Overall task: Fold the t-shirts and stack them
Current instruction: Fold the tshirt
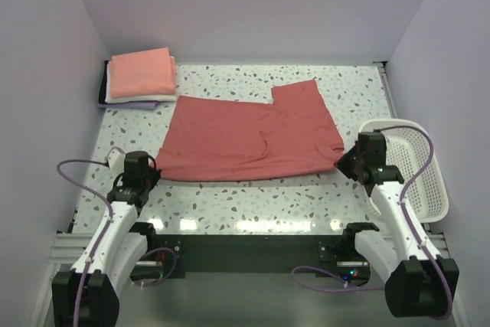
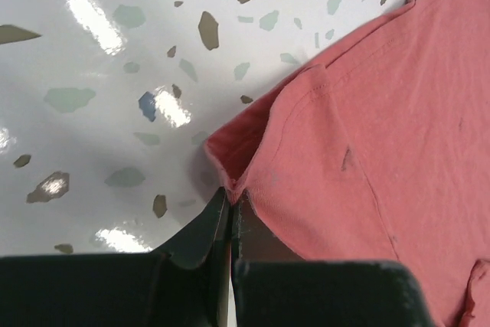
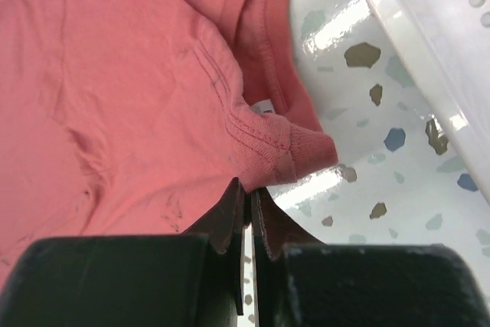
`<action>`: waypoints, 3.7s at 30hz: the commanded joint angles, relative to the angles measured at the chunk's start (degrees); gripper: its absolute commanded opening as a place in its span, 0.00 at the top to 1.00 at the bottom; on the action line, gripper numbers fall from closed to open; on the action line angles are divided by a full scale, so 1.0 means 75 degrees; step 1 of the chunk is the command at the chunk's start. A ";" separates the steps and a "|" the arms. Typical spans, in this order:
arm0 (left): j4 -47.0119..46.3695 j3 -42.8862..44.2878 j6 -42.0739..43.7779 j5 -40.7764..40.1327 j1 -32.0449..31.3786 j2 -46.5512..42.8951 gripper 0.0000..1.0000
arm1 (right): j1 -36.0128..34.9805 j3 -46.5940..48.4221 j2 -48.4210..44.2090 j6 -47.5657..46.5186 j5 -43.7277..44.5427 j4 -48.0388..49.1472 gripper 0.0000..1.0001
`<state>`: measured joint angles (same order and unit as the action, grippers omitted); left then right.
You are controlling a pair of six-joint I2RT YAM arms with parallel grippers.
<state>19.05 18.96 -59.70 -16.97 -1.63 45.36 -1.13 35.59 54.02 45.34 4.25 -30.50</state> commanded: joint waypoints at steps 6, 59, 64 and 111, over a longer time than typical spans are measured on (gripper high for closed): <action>0.1057 -0.0512 -0.0372 -0.0268 0.0018 -0.1371 1.00 | 0.0045 -0.0503 -0.1284 0.0083 -0.0906 -0.1253 1.00; -0.0430 0.9916 0.3577 -0.1839 -0.1377 1.0333 0.52 | -0.0623 0.5484 0.5957 -0.1639 -0.1071 0.2168 0.23; -0.0279 1.0431 0.3636 -0.1885 -0.1377 1.0767 0.53 | -0.0623 0.5531 0.6262 -0.1709 -0.1036 0.2215 0.23; 0.0027 1.0586 0.3542 -0.1757 -0.1096 1.0944 1.00 | -0.0494 0.9562 1.0035 -0.1780 0.1578 0.1313 0.32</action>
<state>21.39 99.35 -34.70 -29.98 -10.81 130.93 -5.08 103.11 127.63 31.00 11.40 -20.01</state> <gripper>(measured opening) 0.018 0.698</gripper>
